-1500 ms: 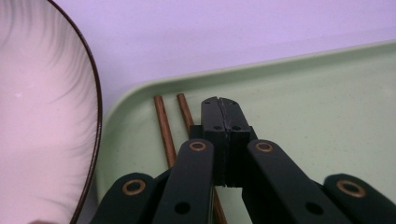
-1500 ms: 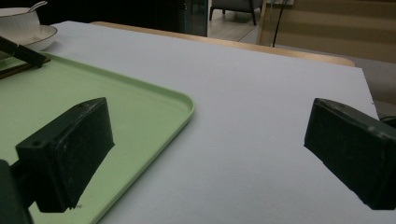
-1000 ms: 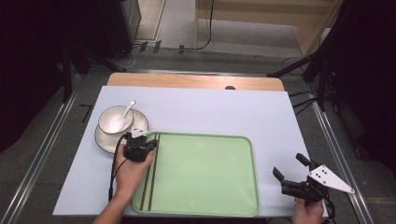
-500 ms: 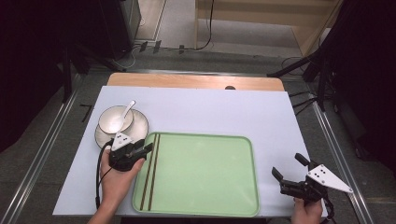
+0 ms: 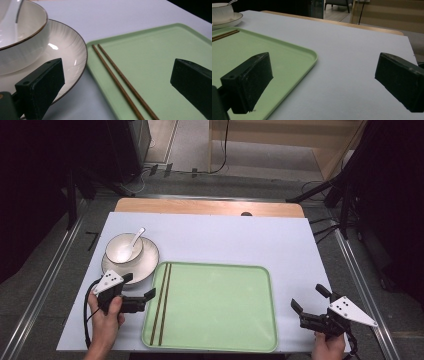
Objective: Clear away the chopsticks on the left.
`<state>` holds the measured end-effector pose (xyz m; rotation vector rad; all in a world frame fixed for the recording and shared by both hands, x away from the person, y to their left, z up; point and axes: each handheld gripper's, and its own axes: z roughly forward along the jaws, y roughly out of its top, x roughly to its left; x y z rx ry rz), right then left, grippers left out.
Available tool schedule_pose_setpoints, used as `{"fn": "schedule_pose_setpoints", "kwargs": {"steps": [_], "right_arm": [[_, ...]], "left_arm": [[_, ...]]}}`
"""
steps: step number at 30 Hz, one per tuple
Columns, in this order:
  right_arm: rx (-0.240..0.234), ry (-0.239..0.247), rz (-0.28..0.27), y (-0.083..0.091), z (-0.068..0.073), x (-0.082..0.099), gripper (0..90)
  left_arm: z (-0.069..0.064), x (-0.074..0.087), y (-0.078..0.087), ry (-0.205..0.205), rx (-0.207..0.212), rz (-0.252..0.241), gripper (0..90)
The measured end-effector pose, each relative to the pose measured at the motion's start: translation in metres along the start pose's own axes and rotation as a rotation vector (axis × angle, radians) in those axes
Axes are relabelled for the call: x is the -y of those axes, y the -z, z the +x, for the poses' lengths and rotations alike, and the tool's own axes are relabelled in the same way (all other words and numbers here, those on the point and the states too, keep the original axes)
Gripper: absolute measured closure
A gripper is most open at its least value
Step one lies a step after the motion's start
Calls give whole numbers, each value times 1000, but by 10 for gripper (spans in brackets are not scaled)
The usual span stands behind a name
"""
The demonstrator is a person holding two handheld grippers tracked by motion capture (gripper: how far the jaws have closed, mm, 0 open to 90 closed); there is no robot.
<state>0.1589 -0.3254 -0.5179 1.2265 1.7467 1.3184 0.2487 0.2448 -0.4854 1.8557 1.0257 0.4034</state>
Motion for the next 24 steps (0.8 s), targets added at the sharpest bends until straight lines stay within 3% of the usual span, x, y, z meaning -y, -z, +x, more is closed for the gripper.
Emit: {"fn": "schedule_pose_setpoints", "kwargs": {"steps": [7, 15, 18, 24], "right_arm": [[2, 1, 0, 0, 0, 0, 11], [4, 2, -2, 1, 0, 0, 11], [4, 3, -2, 1, 0, 0, 11], [4, 0, -3, 1, 0, 0, 11]], "left_arm": [[10, 8, 16, 21, 13, -32, 0], [19, 16, 32, 1, 27, -56, 0], [21, 19, 38, -13, 25, -53, 0], [30, 28, 49, 8, 11, -62, 0]]}}
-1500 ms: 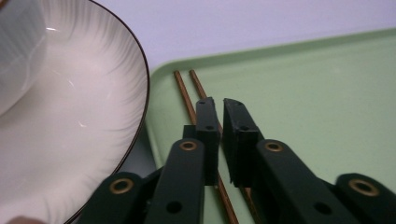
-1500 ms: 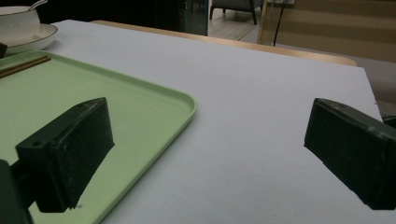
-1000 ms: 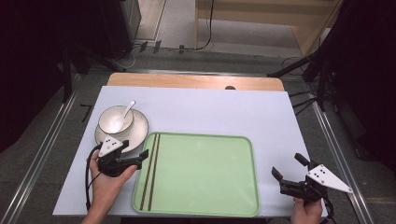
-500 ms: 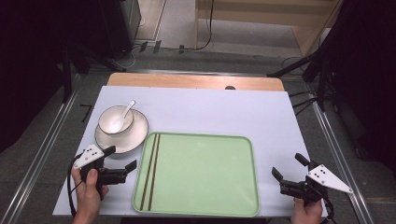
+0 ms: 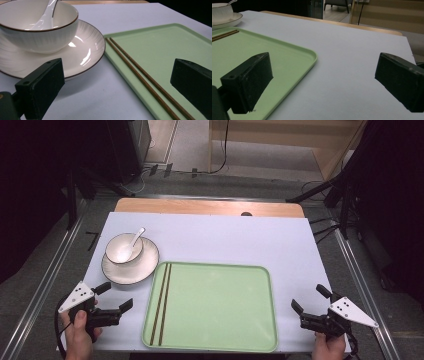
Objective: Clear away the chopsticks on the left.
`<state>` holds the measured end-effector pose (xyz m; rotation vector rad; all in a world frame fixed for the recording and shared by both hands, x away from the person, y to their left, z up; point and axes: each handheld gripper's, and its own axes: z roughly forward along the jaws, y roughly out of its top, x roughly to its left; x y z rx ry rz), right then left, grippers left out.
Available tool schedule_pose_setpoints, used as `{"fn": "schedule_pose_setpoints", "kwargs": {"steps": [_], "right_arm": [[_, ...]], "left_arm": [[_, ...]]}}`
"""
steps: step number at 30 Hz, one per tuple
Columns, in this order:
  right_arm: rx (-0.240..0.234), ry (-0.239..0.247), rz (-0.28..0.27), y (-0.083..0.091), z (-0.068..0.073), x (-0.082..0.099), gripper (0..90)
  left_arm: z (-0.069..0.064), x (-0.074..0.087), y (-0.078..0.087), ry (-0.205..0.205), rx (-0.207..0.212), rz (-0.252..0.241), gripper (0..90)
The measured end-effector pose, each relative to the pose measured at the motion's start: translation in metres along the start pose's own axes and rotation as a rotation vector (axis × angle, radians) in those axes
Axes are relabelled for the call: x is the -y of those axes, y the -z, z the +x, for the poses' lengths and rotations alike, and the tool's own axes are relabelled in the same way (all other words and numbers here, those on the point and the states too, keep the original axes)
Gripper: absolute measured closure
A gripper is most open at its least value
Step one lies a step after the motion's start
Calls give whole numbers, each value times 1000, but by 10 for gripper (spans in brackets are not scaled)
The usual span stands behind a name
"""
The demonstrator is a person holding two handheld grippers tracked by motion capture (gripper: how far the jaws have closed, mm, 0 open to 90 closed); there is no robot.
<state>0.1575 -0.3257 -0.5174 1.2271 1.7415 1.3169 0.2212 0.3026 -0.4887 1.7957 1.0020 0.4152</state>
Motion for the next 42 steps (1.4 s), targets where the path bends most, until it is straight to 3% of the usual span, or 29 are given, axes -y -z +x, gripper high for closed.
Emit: {"fn": "schedule_pose_setpoints", "kwargs": {"steps": [9, 42], "right_arm": [[2, 2, -5, 1, -1, 0, 10], [3, -4, 3, -2, 0, 3, 11]], "left_arm": [[10, 12, 13, -16, -36, 8, 0], [18, 20, 19, 3, -16, 11, 0]]}}
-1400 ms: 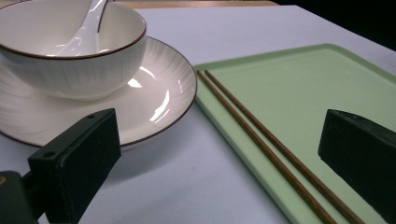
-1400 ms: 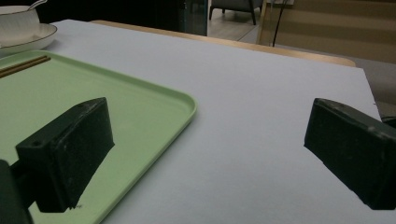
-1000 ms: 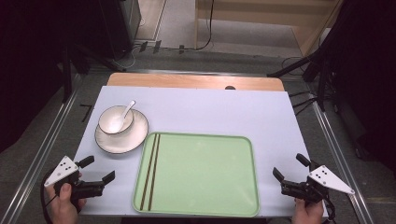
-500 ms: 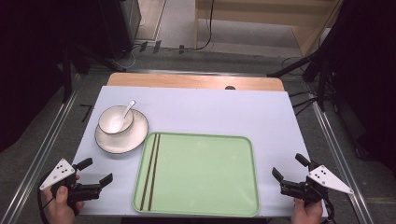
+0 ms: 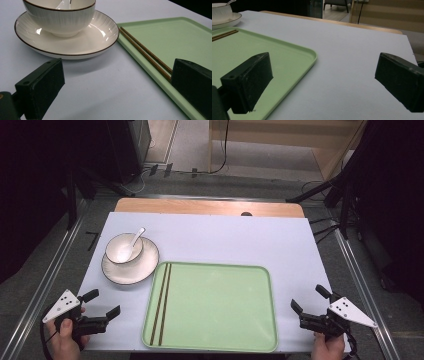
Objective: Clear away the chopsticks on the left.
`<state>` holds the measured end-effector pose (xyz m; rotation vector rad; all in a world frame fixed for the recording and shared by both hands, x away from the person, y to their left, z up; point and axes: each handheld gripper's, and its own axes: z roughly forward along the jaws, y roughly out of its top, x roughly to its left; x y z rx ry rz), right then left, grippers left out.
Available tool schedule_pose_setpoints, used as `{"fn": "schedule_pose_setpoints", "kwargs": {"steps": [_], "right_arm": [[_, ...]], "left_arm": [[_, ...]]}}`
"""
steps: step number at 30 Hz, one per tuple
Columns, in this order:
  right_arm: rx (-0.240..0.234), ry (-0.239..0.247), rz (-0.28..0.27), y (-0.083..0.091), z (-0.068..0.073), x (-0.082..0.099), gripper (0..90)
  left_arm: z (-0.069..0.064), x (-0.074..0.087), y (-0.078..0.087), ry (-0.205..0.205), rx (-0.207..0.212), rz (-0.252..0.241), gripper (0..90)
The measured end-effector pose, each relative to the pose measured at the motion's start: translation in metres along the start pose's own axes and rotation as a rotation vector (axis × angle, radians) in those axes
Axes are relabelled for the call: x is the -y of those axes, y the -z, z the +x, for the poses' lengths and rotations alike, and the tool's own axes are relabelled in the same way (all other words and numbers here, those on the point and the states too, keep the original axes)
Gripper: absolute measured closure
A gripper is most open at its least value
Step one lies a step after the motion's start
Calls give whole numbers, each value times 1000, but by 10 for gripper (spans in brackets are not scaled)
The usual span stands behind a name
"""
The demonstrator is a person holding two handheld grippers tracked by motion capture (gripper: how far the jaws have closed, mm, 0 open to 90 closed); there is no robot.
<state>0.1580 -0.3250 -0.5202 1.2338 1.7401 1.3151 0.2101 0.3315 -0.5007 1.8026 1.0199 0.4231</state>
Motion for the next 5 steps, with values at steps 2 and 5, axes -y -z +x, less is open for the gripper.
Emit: {"fn": "schedule_pose_setpoints", "kwargs": {"steps": [2, 5], "right_arm": [[1, 0, 1, 0, 0, 0, 11], [15, 12, 14, 0, 0, 0, 11]], "left_arm": [[1, 0, 0, 4, -1, 0, 0], [1, 0, -1, 6, -4, 3, 0]]}}
